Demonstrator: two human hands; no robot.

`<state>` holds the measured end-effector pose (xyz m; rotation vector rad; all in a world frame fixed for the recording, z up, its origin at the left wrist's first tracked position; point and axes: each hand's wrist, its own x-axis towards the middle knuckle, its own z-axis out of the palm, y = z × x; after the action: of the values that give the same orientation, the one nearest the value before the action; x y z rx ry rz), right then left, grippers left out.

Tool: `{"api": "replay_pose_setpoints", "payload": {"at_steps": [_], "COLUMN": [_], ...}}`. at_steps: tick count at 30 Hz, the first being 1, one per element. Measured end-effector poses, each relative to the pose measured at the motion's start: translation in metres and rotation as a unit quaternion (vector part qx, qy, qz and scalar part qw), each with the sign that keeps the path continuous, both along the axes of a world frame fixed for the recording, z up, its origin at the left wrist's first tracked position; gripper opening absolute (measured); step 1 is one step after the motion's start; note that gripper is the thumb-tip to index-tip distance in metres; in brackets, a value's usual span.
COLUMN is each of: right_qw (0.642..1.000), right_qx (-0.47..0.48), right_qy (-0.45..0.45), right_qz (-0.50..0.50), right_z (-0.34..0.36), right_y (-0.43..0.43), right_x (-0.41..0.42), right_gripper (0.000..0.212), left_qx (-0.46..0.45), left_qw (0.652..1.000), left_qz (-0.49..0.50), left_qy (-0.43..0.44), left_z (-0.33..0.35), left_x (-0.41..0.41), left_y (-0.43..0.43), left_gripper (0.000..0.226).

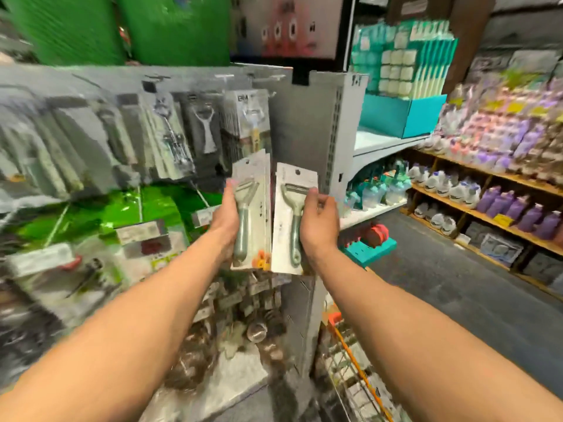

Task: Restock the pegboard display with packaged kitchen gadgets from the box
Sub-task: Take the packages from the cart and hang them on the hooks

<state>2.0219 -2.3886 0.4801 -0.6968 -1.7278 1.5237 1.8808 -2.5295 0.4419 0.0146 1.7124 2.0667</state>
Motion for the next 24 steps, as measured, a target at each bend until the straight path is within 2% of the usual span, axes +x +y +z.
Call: {"api": "replay_pose_setpoints", "payload": {"at_steps": [4, 6, 15, 19, 24], "right_qw": [0.998, 0.996, 0.984, 0.978, 0.971], "right_qx": [0.024, 0.033, 0.061, 0.067, 0.070], "right_qy": [0.034, 0.030, 0.066, 0.086, 0.094], "right_qz": [0.047, 0.078, 0.157, 0.178, 0.207], "right_z": [0.027, 0.040, 0.078, 0.088, 0.096], "right_y": [-0.061, -0.101, -0.260, -0.308, -0.355], "right_x": [-0.033, -0.045, -0.088, -0.100, -0.114], "right_gripper": [0.032, 0.032, 0.039, 0.034, 0.030], "left_qx": [0.030, 0.032, 0.090, 0.122, 0.159], "left_qw": [0.999, 0.998, 0.985, 0.976, 0.970], "left_qz": [-0.002, 0.014, 0.119, 0.161, 0.155], "left_qy": [0.040, 0.051, 0.081, 0.086, 0.094], "left_z": [0.085, 0.100, 0.128, 0.127, 0.131], "left_x": [0.047, 0.050, 0.028, 0.014, 0.008], "left_y": [-0.069, -0.105, -0.259, -0.306, -0.353], "left_gripper": [0.081, 0.074, 0.081, 0.082, 0.090]}}
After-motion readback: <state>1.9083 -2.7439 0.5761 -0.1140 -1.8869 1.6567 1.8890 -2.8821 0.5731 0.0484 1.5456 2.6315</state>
